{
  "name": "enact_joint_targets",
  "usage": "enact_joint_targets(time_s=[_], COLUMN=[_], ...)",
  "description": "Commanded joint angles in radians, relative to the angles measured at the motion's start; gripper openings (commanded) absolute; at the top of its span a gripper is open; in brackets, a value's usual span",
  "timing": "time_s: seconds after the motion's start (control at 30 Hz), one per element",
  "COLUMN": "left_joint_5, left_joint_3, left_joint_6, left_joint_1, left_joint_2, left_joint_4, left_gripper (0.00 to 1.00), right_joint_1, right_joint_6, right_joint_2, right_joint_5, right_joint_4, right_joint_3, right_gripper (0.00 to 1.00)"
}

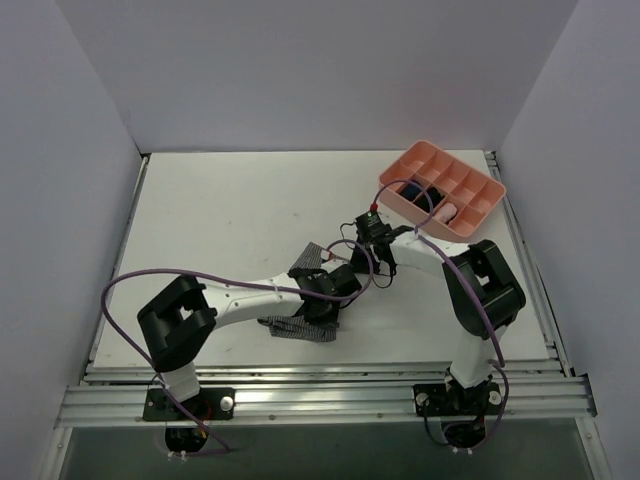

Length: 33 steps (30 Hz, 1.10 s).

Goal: Roll the underwear
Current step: Fold the underwear

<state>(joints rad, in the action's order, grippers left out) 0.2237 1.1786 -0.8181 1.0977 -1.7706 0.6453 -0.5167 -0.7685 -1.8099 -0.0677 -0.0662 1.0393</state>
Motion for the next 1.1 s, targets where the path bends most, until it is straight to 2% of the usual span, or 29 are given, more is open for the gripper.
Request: enact_joint_targets(time_s=[0.0, 0.27, 0.4, 0.67, 0.87, 1.07], left_joint_5=[-0.033, -0.116, -0.214, -0.375, -0.489, -0.599], left_joint_3=[0.010, 0.012, 0.012, -0.129, -0.295, -0.373], left_joint_6=[0.007, 0.020, 0.004, -0.075, -0.115, -0.101], left_joint_1=[-0.002, -0.016, -0.016, -0.025, -0.120, -0.258], left_joint_2=[0.059, 0.091, 0.082, 0.125, 0.220, 0.260], left_joint_4=[-0.027, -0.052, -0.081, -0.304, -0.478, -0.591], left_gripper=[0.02, 0.02, 0.02, 0.02, 0.02, 0.02], right_joint_1=[0.006, 0.012, 0.023, 0.041, 0.066, 0.070], right_joint_6=[0.034, 0.058, 0.061, 0.009, -0.041, -0.086], right_joint_2=[0.014, 0.066, 0.127, 0.277, 0.250, 0.164], right_joint_5=[0.000, 0.020, 0.040, 0.051, 0.034, -0.024], right_joint_4=[-0.119, -0.170, -0.230, -0.346, -0.402, -0.432], right_joint_3=[-0.025, -0.021, -0.033, -0.075, 0.002, 0.151], right_gripper=[0.00, 0.00, 0.00, 0.00, 0.00, 0.00])
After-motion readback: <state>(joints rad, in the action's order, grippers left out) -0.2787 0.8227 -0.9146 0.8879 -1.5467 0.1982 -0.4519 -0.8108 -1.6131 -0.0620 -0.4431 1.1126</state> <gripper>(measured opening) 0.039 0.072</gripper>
